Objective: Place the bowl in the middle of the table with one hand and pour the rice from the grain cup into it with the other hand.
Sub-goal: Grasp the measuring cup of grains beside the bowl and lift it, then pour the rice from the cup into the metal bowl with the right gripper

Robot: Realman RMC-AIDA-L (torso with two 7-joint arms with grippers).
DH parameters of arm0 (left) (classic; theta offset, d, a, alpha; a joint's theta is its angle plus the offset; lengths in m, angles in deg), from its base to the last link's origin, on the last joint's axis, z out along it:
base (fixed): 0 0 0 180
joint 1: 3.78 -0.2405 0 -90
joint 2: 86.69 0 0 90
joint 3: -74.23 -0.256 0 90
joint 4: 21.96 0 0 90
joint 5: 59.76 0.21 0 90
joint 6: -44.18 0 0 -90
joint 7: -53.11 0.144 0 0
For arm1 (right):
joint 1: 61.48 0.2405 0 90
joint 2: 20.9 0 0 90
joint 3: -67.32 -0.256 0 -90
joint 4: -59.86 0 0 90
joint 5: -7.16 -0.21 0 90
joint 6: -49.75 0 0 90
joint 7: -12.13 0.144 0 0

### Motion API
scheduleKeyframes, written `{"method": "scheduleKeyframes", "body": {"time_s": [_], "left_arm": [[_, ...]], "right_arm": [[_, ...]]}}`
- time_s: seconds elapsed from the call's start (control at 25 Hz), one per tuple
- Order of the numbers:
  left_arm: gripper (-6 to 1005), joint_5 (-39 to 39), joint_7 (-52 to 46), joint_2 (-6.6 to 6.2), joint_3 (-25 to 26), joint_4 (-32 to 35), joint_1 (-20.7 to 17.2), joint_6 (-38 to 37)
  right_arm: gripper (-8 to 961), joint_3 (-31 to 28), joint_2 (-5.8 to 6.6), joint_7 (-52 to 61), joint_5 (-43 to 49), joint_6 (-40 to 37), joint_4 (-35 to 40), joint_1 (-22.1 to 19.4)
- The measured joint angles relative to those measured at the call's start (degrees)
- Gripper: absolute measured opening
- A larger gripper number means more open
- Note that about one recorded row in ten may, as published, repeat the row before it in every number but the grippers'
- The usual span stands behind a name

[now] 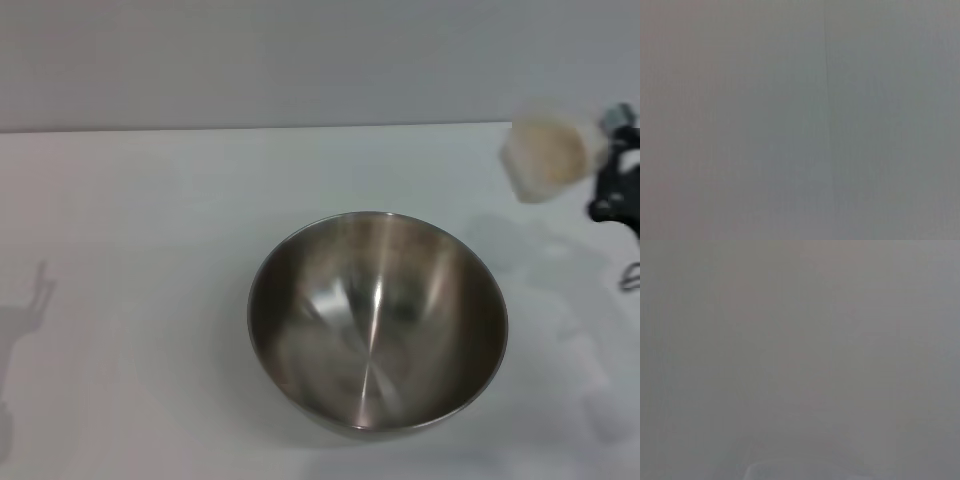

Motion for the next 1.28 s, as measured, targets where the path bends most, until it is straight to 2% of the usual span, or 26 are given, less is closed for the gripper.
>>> {"method": "scheduleKeyframes", "body": {"time_s": [0.04,0.08,0.2,0.24,0.32,0.44,0.6,0.64,0.68,0.84,1.04,1.28], "left_arm": [[842,0.0,0.0,0.0,0.0,0.0,0.0,0.0],[842,0.06,0.0,0.0,-0.04,-0.01,-0.02,0.0],[842,0.17,0.0,0.0,-0.05,-0.08,0.04,0.0],[842,0.15,0.0,0.0,-0.06,-0.1,0.03,0.01],[842,0.14,0.0,0.0,-0.06,-0.22,0.03,-0.03],[842,0.15,0.0,0.0,-0.06,-0.23,0.03,-0.08],[842,0.17,0.0,0.0,-0.14,-0.33,0.0,-0.15],[842,0.18,0.0,0.0,-0.14,-0.36,0.0,-0.15],[842,0.18,0.0,0.0,-0.14,-0.36,0.0,-0.15],[842,0.19,0.0,0.0,-0.43,-0.37,0.0,-0.14],[842,0.07,0.0,0.0,-0.82,-0.37,-0.01,-0.12],[842,-0.15,0.0,0.0,-0.85,-0.45,-0.14,-0.11]], "right_arm": [[9,0.98,-0.04,-7.56,2.63,1.41,-0.52,2.02],[9,0.98,-0.04,-7.56,2.63,1.41,-0.52,2.02],[9,1.3,-0.15,-18.32,5.69,2.68,-2.69,3.82],[9,1.23,-0.16,-26.6,6.75,3.46,-4.93,4.65],[9,1.17,-0.17,-29.91,6.89,3.85,-5.81,4.79],[10,0.71,-0.2,-44.29,7.06,5.04,-9.37,5.04],[10,0.67,-0.29,-51.07,7.07,4.93,-10.26,4.81],[10,0.67,-0.33,-56.7,7.03,4.71,-11.28,4.62],[10,0.67,-0.33,-56.7,7.03,4.71,-11.28,4.62],[10,0.59,-0.38,-69.87,7.02,3.84,-14.2,4.41],[11,0.9,-0.39,-78.07,7.39,2.53,-16.25,4.49],[11,0.71,-0.39,-81.35,10.46,1.36,-16.4,3.65]]}}
